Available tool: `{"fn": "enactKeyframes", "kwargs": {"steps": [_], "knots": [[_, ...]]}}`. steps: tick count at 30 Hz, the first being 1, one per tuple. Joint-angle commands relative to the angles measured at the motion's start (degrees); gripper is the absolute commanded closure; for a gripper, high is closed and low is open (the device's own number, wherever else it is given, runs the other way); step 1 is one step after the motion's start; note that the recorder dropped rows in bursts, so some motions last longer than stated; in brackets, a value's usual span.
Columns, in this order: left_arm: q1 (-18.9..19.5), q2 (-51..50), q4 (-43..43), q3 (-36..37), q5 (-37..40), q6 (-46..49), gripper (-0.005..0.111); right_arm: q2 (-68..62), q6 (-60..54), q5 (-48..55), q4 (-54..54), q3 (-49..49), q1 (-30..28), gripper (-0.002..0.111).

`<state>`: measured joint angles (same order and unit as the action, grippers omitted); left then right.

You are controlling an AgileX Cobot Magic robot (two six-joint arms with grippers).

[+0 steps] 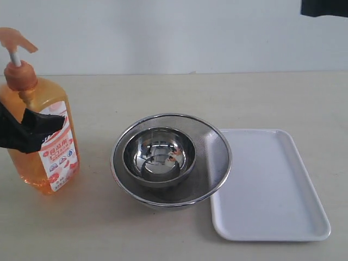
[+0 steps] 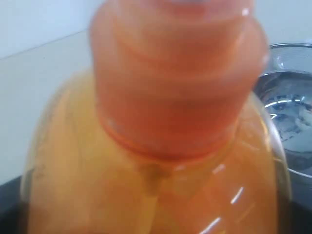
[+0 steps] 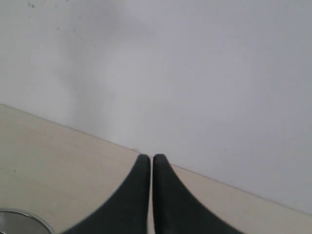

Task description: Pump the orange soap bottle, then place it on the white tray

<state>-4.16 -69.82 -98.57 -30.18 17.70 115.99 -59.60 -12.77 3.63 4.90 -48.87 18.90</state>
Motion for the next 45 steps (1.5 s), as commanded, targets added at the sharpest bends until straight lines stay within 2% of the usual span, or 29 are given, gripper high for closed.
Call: {"fn": "enactKeyframes", "kwargs": {"steps": [1, 3, 8, 10, 14, 16, 25, 27, 33, 40, 45], "knots": [[-8.15, 2.53, -1.37, -0.61, -11.59, -0.89, 0.102, -6.4, -6.45, 3.19, -0.29, -5.14, 2.31, 0.108], [-12.4, 3.26, -1.37, -1.03, -19.84, -2.83, 0.102, -8.47, -6.88, 3.47, -0.29, -6.29, 2.77, 0.108], [-18.15, 3.08, -0.66, -3.06, -28.23, -9.2, 0.102, -11.96, -8.86, 1.72, -0.19, -7.91, 2.89, 0.108], [-20.01, 2.47, 5.65, -3.86, -32.54, -16.41, 0.102, -12.96, -11.61, 2.01, -0.19, -8.63, 2.89, 0.108], [-24.85, 0.39, 26.05, -4.37, -40.5, -37.79, 0.102, -15.08, -16.07, 4.42, -0.19, -11.83, 4.68, 0.108], [-27.29, -1.04, 32.32, -4.37, -43.14, -46.41, 0.102, -16.07, -17.66, 4.94, -0.19, -13.59, 6.23, 0.108], [-36.25, -8.7, 31.77, -1.17, -59.41, -49.26, 0.102, -17.84, -22.05, 9.03, -0.19, -20.69, 12.3, 0.108], [-36.99, -9.39, 31.61, -0.13, -61.34, -52.47, 0.102, -17.84, -22.05, 9.56, 0.08, -22.21, 12.47, 0.108], [-37.16, -9.53, 38.65, 1.68, -61.37, -63.4, 0.102, -20.04, -23.7, 18.27, 4.4, -27.99, 12.47, 0.108], [-37.16, -9.53, 39.74, 1.68, -61.24, -63.29, 0.102, -24.63, -44.24, 26.26, 26.85, -33.71, 12.47, 0.108], [-37.16, -13.0, 39.74, 1.4, -63.8, -62.49, 0.102, -26.96, -47.81, 30.31, 31.07, -38.28, 12.47, 0.108]]}}
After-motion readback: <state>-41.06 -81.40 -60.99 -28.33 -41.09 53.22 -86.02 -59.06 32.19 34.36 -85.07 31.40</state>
